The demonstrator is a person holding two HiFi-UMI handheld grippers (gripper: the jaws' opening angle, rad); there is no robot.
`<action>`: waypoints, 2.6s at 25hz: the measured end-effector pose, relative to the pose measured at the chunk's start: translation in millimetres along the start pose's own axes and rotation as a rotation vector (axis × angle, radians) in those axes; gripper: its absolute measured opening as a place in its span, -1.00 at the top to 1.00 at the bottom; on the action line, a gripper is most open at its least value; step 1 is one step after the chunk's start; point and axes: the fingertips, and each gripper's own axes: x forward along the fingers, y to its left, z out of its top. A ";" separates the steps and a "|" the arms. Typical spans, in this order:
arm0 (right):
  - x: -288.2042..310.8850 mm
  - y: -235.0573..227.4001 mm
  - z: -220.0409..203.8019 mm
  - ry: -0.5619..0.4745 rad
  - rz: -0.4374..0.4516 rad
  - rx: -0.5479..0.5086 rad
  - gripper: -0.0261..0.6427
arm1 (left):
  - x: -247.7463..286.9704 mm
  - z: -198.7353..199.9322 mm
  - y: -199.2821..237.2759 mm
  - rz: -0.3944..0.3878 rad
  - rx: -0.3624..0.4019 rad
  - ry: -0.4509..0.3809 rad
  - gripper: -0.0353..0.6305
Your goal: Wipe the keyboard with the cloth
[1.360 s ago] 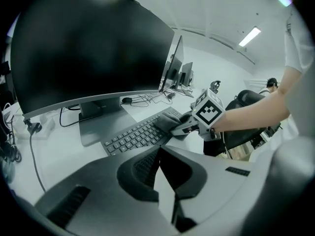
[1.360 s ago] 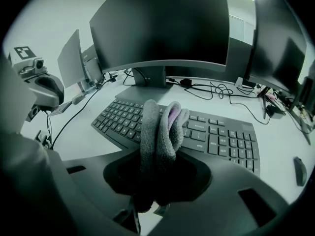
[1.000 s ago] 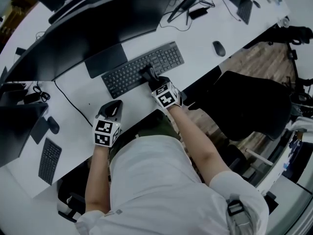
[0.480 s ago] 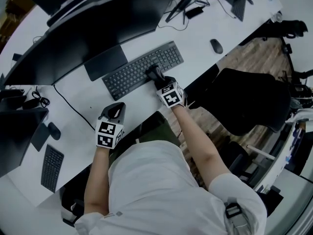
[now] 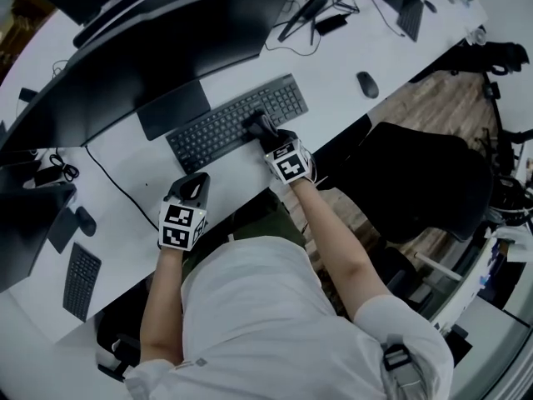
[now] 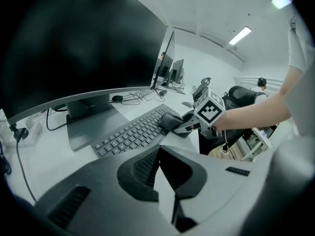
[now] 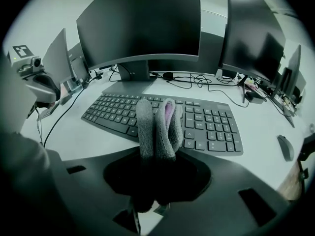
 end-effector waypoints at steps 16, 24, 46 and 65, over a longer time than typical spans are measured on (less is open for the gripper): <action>12.6 -21.7 34.6 -0.028 0.176 -0.075 0.52 | 29.8 32.4 -9.3 0.118 -0.080 -0.006 0.90; 24.7 -31.6 65.1 -0.048 0.238 -0.099 0.52 | 37.4 41.8 -6.0 0.173 -0.131 -0.015 0.90; 22.6 -72.1 77.2 -0.049 0.209 -0.038 0.51 | 59.3 60.4 -17.1 0.169 -0.137 -0.017 0.90; 1.8 -62.1 22.9 -0.042 0.147 0.037 0.52 | 70.6 54.3 -35.3 0.059 -0.058 0.024 0.90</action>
